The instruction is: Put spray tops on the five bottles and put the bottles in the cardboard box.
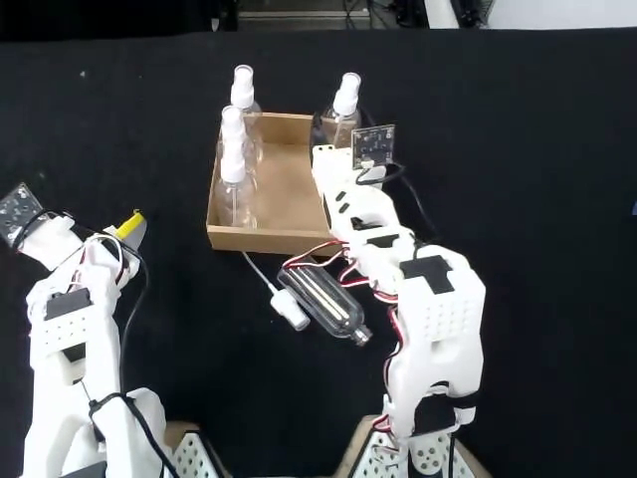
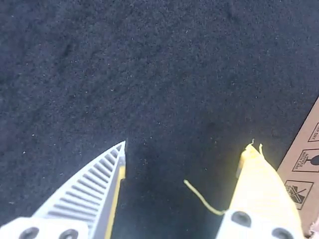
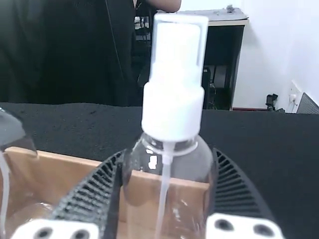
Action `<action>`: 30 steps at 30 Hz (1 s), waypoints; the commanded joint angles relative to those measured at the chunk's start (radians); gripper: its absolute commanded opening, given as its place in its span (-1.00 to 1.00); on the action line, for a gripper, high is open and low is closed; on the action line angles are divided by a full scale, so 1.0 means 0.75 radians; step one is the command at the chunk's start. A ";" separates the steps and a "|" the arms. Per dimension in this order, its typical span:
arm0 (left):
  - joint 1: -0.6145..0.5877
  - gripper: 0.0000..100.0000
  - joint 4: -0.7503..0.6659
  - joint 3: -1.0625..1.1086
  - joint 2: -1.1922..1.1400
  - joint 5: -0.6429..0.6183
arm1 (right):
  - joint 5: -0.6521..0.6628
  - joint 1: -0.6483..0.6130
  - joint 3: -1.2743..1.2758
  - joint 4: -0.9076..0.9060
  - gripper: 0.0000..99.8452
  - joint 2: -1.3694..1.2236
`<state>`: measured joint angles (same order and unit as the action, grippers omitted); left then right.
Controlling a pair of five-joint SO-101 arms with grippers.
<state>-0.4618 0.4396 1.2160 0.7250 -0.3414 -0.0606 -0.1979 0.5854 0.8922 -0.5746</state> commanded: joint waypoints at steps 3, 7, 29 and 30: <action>-0.009 -0.32 -0.027 -0.009 0.014 -0.010 | 0.049 -0.020 -0.013 0.027 -0.59 0.011; -0.011 -0.32 -0.027 -0.009 0.014 -0.010 | 0.057 -0.023 -0.013 0.016 -0.36 0.007; -0.011 -0.32 -0.031 -0.009 0.014 -0.010 | 0.049 -0.020 0.142 0.014 -0.24 0.191; -0.011 -0.32 -0.031 -0.009 0.014 -0.010 | 0.049 -0.020 0.146 0.014 -0.24 0.197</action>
<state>-0.4618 0.4350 1.2160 0.7250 -0.3414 -0.0269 -0.2056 0.6928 0.8922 -0.5117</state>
